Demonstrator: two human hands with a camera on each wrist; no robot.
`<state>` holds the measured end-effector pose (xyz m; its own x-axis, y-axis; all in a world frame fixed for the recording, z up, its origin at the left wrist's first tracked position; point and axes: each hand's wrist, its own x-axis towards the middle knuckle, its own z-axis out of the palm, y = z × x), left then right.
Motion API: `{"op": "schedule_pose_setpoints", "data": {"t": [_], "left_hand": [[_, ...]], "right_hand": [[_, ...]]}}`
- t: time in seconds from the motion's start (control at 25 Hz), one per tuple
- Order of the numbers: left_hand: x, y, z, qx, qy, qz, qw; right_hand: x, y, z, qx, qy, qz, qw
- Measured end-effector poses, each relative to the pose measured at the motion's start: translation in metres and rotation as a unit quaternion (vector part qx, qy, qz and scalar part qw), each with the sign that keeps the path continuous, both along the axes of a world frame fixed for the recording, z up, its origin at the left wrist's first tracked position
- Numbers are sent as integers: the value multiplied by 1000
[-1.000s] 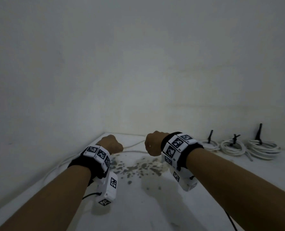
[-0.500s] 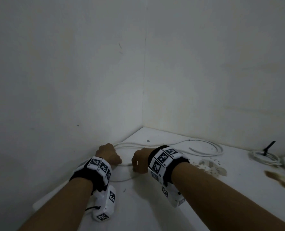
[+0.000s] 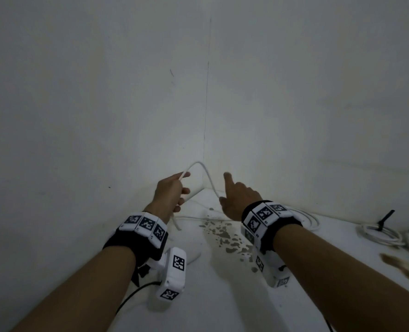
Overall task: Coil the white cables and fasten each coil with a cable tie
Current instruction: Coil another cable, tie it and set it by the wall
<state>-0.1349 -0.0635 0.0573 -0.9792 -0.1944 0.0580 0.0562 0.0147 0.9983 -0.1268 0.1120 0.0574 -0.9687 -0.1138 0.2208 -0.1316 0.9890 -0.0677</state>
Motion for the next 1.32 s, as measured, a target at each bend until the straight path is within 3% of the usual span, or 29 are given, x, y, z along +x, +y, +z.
{"op": "schedule_pose_setpoints", "data": {"t": [0.12, 0.24, 0.36, 0.48, 0.64, 0.72, 0.8, 0.84, 0.88, 1.0, 1.16, 1.24, 1.32], "left_hand": [[23, 41, 36, -42, 54, -144, 987], [44, 82, 64, -50, 78, -250, 964], [56, 109, 83, -27, 121, -230, 965], [55, 121, 100, 96, 158, -192, 964], [49, 125, 114, 216, 151, -164, 951], [47, 132, 112, 240, 121, -191, 944], [45, 142, 107, 284, 93, -220, 929], [44, 148, 104, 304, 84, -225, 922], [44, 156, 103, 320, 81, -227, 916], [50, 177, 103, 340, 90, -233, 907], [63, 200, 107, 309, 103, -272, 906], [67, 216, 101, 245, 115, -286, 919], [72, 233, 86, 112, 142, -290, 940]], "right_hand": [[2, 22, 23, -111, 62, -41, 991], [6, 50, 44, -252, 157, -77, 952], [9, 101, 65, -284, 197, -119, 931], [27, 161, 79, -276, 161, -179, 930], [61, 221, 88, -344, 77, -252, 901], [78, 233, 95, -453, 63, -224, 861], [94, 227, 103, -567, 95, -165, 801], [100, 222, 105, -586, 115, -139, 790], [106, 215, 103, -574, 134, -116, 799], [117, 195, 72, -451, 196, -42, 870], [131, 186, 17, -262, 72, -11, 962], [141, 183, 9, -199, 26, -3, 980], [158, 181, 16, -195, 5, 14, 981]]}}
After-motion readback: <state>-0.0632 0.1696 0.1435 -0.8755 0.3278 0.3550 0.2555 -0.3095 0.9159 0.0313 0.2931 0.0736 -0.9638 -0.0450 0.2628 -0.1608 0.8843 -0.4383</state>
